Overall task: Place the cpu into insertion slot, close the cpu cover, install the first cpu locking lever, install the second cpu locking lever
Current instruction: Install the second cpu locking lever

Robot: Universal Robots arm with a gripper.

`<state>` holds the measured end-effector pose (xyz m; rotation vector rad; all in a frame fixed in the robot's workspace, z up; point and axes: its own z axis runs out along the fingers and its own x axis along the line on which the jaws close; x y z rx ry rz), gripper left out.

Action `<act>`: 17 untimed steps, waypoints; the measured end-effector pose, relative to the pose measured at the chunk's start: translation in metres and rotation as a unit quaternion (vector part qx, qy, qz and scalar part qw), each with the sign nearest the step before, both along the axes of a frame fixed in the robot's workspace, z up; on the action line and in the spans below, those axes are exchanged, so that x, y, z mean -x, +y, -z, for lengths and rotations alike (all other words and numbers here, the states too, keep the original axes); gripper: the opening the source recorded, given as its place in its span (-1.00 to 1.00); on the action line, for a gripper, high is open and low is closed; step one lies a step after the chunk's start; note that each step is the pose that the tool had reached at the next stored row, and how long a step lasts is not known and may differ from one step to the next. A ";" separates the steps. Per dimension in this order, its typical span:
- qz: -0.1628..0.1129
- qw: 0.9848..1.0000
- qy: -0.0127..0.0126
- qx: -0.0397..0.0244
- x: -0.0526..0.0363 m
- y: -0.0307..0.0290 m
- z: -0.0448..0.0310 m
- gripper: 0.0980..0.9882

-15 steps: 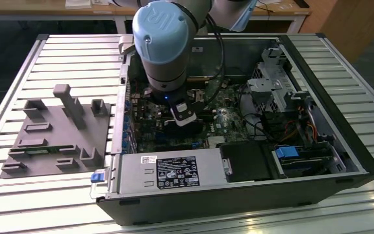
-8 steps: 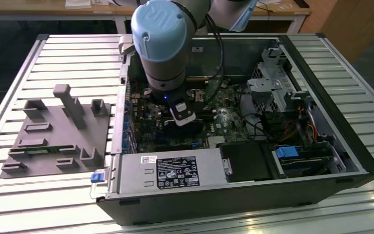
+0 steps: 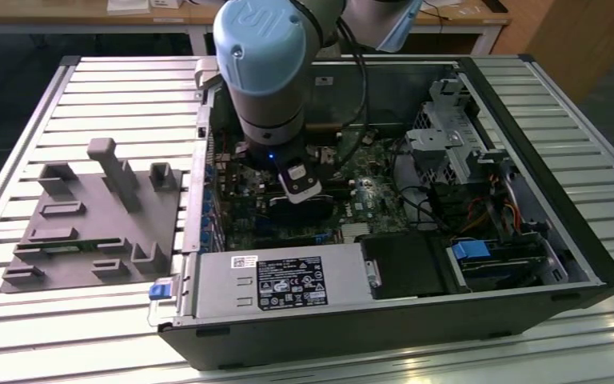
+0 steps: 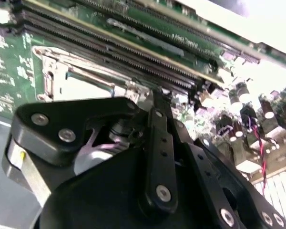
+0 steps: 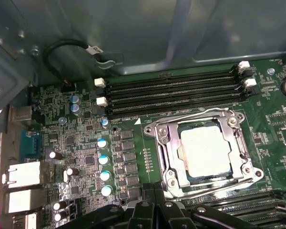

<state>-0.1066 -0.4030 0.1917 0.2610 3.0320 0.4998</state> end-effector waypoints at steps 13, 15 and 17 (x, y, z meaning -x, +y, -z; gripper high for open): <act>0.001 1.000 -0.001 0.018 -0.0008 0.0005 -0.0195 -0.99; 0.003 1.000 -0.001 0.019 -0.0046 0.0005 -0.0195 -0.99; 0.003 1.000 -0.001 0.019 -0.0096 0.0005 -0.0195 -0.99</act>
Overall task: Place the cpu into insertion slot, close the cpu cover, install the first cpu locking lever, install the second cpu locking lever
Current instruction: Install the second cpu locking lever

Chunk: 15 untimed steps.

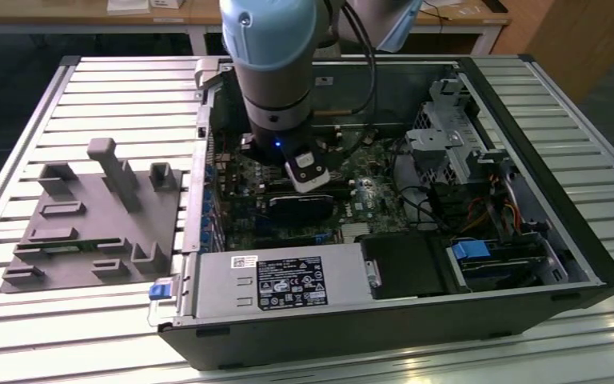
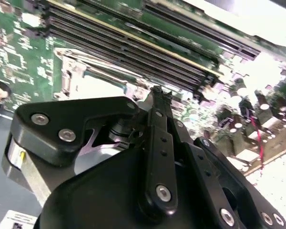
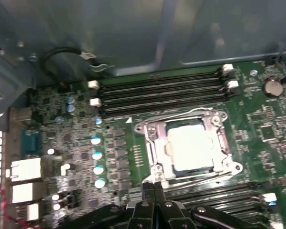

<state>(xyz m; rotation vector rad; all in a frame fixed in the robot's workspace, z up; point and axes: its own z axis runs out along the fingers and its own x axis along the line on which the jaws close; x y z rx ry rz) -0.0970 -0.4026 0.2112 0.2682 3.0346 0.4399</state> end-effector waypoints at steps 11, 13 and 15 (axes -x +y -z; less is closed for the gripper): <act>0.001 1.000 0.001 0.002 -0.0318 0.0000 0.0000 -0.99; 0.001 1.000 0.002 0.004 -0.0376 0.0001 0.0000 -0.99; 0.002 1.000 0.002 0.009 -0.0410 0.0007 0.0000 -0.99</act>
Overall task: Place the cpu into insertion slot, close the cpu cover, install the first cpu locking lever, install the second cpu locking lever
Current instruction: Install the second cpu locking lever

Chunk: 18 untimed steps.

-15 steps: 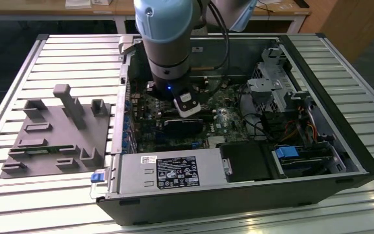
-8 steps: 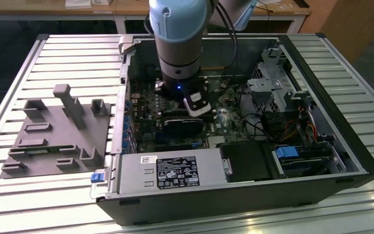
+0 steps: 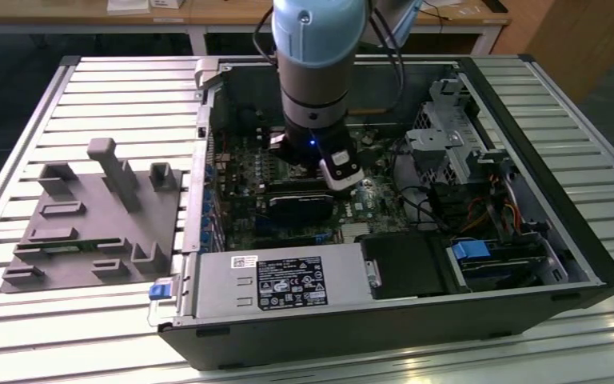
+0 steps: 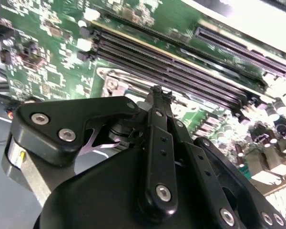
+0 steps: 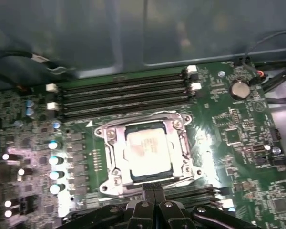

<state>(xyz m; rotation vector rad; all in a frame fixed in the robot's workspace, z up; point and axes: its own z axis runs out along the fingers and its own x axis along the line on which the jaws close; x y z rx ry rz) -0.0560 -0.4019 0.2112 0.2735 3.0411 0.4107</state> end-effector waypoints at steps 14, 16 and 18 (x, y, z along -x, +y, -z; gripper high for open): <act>0.000 0.999 0.000 0.044 -0.0048 0.0305 0.0000 -0.99; 0.000 0.999 0.000 0.047 -0.0052 0.0352 0.0000 -0.99; 0.000 0.999 0.000 0.048 -0.0053 0.0399 0.0000 -0.99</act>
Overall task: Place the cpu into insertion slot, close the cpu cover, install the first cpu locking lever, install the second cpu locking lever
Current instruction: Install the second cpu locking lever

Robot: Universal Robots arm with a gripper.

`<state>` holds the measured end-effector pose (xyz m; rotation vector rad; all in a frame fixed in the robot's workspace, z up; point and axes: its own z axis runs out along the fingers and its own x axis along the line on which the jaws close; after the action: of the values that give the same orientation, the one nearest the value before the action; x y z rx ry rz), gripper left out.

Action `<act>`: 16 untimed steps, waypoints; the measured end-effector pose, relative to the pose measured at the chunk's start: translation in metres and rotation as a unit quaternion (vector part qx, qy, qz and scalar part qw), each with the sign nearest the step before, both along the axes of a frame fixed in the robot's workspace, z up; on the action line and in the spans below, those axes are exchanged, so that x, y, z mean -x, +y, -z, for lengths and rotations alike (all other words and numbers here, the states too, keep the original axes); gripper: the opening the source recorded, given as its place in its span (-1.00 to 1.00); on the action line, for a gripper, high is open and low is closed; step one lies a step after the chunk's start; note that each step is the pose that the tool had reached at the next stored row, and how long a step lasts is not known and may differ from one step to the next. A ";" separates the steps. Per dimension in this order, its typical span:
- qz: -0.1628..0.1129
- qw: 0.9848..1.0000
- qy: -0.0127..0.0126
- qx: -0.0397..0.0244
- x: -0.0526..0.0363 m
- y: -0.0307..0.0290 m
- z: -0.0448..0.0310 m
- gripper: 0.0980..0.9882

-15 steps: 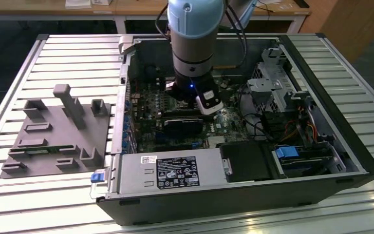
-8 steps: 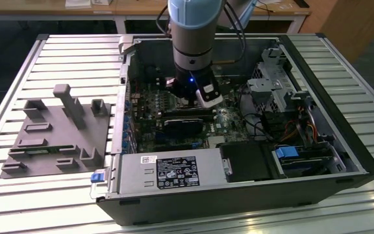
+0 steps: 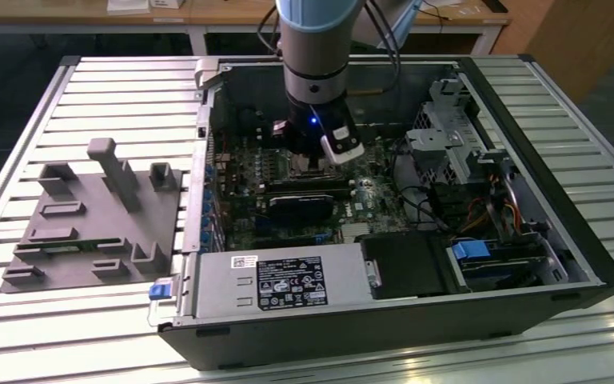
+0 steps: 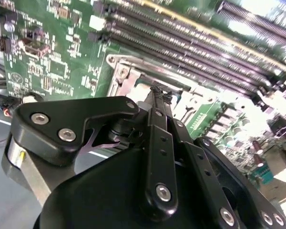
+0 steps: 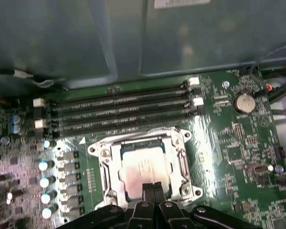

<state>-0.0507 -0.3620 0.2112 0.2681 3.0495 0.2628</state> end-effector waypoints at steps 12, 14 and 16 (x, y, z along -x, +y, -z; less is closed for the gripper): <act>0.000 1.000 0.000 0.016 -0.0001 0.0156 -0.0098 -0.99; 0.000 1.000 0.000 0.017 -0.0001 0.0161 -0.0147 -0.99; 0.000 1.000 0.000 0.018 -0.0001 0.0164 -0.0178 -0.99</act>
<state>-0.0506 -0.3456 0.2290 0.2660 3.0503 0.2087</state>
